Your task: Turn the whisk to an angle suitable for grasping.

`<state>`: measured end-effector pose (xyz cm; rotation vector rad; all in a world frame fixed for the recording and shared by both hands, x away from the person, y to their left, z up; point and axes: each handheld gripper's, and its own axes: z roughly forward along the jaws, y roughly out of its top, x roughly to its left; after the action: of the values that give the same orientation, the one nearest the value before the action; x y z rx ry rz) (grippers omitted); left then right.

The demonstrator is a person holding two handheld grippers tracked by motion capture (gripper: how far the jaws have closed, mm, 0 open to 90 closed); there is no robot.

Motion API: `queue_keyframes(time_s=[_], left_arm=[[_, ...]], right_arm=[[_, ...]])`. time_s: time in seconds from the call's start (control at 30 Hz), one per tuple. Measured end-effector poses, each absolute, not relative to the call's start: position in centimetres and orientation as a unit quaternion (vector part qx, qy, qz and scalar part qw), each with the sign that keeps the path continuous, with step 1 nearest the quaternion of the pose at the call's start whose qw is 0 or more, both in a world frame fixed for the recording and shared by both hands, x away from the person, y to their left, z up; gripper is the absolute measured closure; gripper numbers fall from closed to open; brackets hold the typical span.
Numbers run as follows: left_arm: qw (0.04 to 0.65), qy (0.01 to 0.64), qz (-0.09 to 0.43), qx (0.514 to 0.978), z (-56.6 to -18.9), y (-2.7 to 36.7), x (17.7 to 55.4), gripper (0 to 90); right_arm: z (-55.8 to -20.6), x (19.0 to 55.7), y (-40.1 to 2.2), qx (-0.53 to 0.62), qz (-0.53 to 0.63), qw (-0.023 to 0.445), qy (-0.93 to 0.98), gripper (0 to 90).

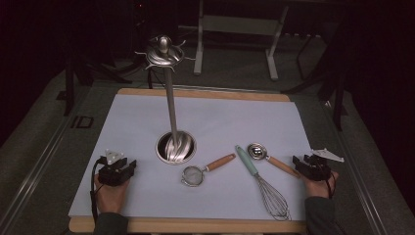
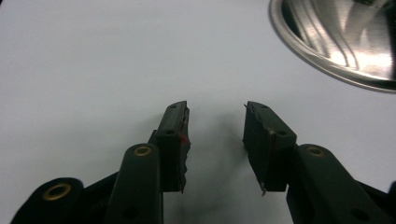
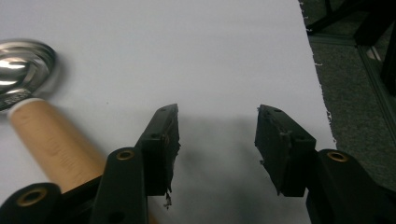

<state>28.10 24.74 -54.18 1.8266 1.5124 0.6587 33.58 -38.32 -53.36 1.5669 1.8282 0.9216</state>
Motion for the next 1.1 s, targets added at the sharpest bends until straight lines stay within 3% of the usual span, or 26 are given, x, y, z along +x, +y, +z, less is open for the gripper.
queue_keyframes(time_s=[0.47, 0.6, 1.1], left_arm=[[0.378, 0.550, 0.237, 0.706, -54.0, 25.1, 27.6, 68.5], [0.375, 0.534, 0.248, 0.717, -54.0, 24.7, 27.4, 71.6], [0.352, 0.518, 0.276, 0.729, -54.0, 24.0, 27.2, 68.2]], right_arm=[[-52.2, 33.1, -37.4, 0.549, 0.351, 0.273, 0.708, 54.3], [-51.5, 32.8, -36.8, 0.531, 0.367, 0.246, 0.723, 56.7], [-50.5, 31.7, -33.7, 0.480, 0.342, 0.190, 0.785, 57.3]])
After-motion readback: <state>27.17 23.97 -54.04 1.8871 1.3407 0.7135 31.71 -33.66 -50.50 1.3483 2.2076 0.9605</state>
